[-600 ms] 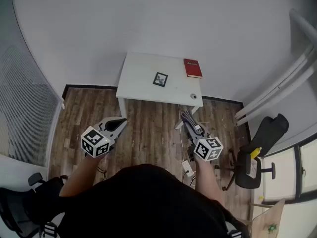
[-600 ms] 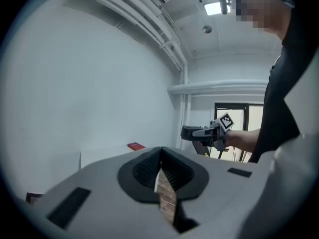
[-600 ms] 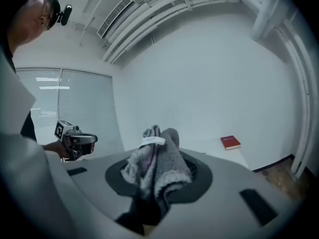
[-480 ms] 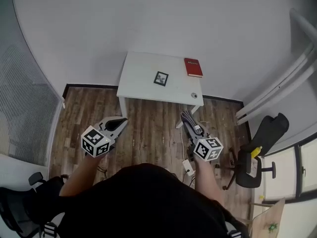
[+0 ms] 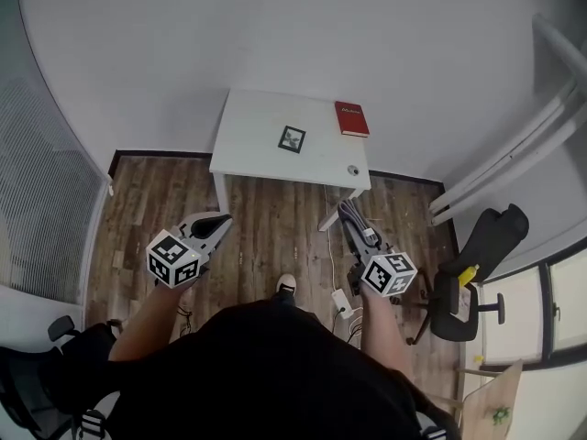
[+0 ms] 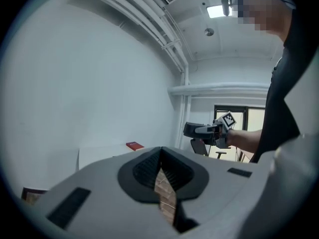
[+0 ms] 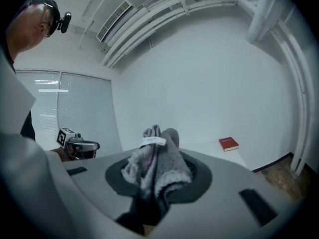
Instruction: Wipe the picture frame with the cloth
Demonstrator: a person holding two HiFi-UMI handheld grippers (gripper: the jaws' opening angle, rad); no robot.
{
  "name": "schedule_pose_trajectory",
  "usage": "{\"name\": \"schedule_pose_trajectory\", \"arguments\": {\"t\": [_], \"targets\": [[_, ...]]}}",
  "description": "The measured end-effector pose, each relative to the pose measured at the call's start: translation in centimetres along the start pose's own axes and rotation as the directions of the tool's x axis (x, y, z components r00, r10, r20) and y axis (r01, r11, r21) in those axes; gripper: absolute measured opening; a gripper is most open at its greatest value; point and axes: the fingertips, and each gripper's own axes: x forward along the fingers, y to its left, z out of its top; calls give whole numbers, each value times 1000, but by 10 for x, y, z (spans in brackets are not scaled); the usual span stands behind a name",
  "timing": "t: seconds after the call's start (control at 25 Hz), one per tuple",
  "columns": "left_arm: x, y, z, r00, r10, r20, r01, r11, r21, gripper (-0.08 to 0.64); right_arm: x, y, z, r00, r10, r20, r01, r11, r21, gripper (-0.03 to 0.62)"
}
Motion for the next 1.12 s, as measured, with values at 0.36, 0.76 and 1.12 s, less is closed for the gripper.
{"name": "schedule_pose_trajectory", "arguments": {"t": [0.36,0.76,1.12], "targets": [[10,16,-1,999,40,-29,-40,999,10,11,36,-15,-13,998,33,-44,-32,999,16,103],[45,45,-3,994,72,-78,-73,997,-8,11,80,-54,-8,997,52,-61,-50,998,36,103],[106,57,-9,990,56,-133,-55,998,14,11,120,-100,-11,993,78,-91,-72,995,68,103]]}}
